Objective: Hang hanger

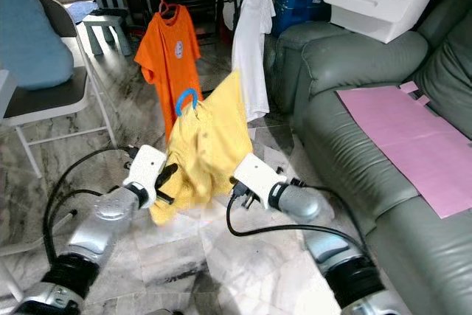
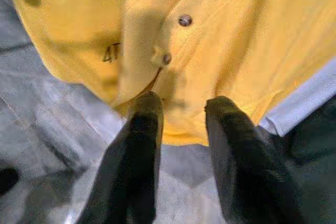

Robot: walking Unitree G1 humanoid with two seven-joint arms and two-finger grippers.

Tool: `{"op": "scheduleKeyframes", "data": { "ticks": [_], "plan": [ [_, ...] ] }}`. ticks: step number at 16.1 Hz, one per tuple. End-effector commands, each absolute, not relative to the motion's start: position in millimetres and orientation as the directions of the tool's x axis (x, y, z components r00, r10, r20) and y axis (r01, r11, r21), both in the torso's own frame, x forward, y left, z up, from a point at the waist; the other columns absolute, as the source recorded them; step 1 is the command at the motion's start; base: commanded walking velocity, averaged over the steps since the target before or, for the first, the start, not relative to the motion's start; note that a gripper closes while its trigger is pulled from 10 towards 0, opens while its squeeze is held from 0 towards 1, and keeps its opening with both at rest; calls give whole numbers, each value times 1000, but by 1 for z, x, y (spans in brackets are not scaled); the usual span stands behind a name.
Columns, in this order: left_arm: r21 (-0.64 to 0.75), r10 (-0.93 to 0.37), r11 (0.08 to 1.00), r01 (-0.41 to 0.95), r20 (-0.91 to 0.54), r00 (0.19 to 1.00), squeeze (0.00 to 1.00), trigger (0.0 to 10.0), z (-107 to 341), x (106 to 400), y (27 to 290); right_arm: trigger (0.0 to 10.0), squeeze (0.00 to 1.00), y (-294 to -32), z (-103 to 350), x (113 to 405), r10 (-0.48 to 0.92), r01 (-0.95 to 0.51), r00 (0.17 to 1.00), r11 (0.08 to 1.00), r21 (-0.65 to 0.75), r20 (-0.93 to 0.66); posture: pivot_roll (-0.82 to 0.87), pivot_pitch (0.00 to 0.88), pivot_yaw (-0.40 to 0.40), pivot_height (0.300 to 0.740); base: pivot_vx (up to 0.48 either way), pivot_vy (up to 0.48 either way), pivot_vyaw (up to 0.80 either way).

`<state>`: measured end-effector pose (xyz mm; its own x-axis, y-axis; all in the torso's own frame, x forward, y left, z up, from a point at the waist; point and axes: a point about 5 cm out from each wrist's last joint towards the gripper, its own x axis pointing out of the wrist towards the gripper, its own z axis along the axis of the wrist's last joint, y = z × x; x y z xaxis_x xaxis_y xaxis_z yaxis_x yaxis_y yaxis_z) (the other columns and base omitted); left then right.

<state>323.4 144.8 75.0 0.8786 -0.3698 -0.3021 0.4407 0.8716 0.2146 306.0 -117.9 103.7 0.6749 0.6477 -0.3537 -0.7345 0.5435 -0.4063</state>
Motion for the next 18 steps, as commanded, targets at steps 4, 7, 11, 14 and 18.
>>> {"op": "scheduleKeyframes", "data": {
  "ticks": [4,7,11,14,18],
  "plan": [
    [301,-585,695,653,-291,757,0,10000,93,316,161,10000,1000,-146,128,306,718,-755,618,426,-499,-321,-147,34,1,740,0,0,0],
    [347,-689,490,800,-408,599,0,10000,85,297,173,10000,1000,-180,154,313,712,-737,604,328,-591,-358,-145,35,4,740,0,0,0],
    [409,-758,357,840,-400,516,0,10000,91,291,165,10000,1000,-193,171,322,727,-746,575,277,-606,-375,-144,38,11,740,0,0,0],
    [445,-784,283,850,-403,472,0,10000,93,287,159,10000,1000,-198,160,313,753,-860,431,176,-479,-497,-140,40,15,740,0,0,0],
    [440,-826,219,871,-391,405,0,10000,92,277,149,10000,463,-201,155,314,718,-873,352,21,-487,-600,-135,41,19,740,0,0,0]
  ]
}}
